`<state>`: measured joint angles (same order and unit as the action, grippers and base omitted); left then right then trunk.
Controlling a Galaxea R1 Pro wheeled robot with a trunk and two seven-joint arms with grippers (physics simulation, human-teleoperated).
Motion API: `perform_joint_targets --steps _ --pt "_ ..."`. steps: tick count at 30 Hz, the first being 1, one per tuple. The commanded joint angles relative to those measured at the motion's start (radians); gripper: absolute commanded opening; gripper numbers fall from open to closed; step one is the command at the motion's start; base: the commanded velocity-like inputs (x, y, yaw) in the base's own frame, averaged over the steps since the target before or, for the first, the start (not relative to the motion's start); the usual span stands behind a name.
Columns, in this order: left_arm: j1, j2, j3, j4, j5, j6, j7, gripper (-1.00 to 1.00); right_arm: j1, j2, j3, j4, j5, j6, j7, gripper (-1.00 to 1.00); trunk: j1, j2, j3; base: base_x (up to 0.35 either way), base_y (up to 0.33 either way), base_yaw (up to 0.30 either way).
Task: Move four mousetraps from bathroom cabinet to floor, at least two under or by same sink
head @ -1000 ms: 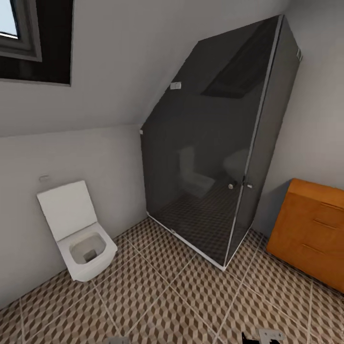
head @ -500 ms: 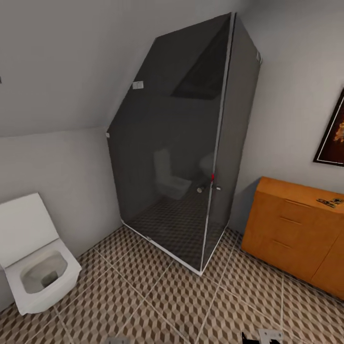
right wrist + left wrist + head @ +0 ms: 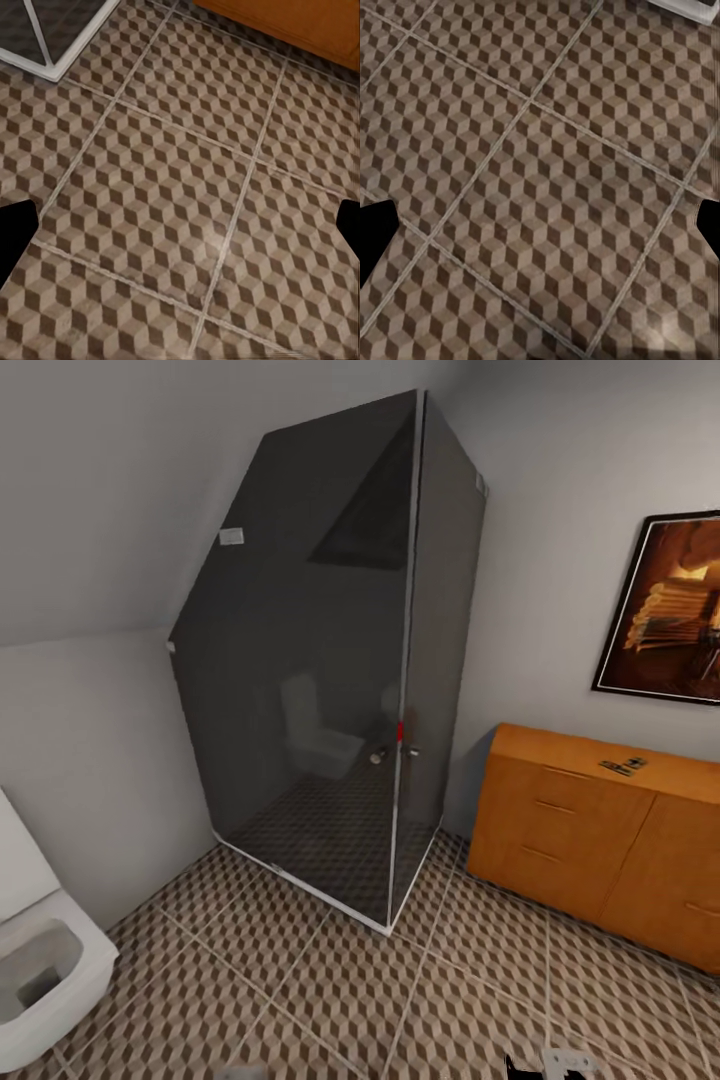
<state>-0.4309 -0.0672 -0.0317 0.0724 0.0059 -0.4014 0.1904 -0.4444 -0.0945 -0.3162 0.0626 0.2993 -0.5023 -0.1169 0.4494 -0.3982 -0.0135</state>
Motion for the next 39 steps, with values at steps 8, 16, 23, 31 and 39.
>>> perform_joint_targets --steps 8,16,23,31,39 --pt "-0.002 0.0 -0.004 0.004 0.001 -0.007 0.004 1.0 -0.002 -0.001 -0.004 0.005 0.011 -0.005 -0.007 1.0 0.001 -0.002 -0.001 0.001 -0.001 -0.26" --pt "-0.002 0.001 -0.004 0.004 0.001 -0.007 0.004 1.0 -0.002 0.0 -0.004 0.005 0.011 -0.005 -0.007 1.0 0.001 -0.002 -0.001 0.0 0.0 -0.26" --pt "-0.002 0.001 -0.004 0.004 0.002 -0.007 0.004 1.0 -0.002 -0.001 -0.004 0.005 0.011 -0.005 -0.007 1.0 0.001 -0.002 -0.001 0.0 0.0 -0.26" --pt "-0.002 0.001 -0.004 0.004 0.001 -0.007 0.004 1.0 -0.002 -0.001 -0.004 0.005 0.011 -0.005 -0.007 1.0 0.001 -0.002 -0.001 0.0 0.0 -0.26" --pt "-0.001 0.0 -0.004 0.005 0.001 -0.005 0.004 1.0 -0.002 -0.001 -0.003 0.005 0.011 -0.005 -0.007 1.0 0.001 -0.002 -0.001 0.0 0.0 -0.26"
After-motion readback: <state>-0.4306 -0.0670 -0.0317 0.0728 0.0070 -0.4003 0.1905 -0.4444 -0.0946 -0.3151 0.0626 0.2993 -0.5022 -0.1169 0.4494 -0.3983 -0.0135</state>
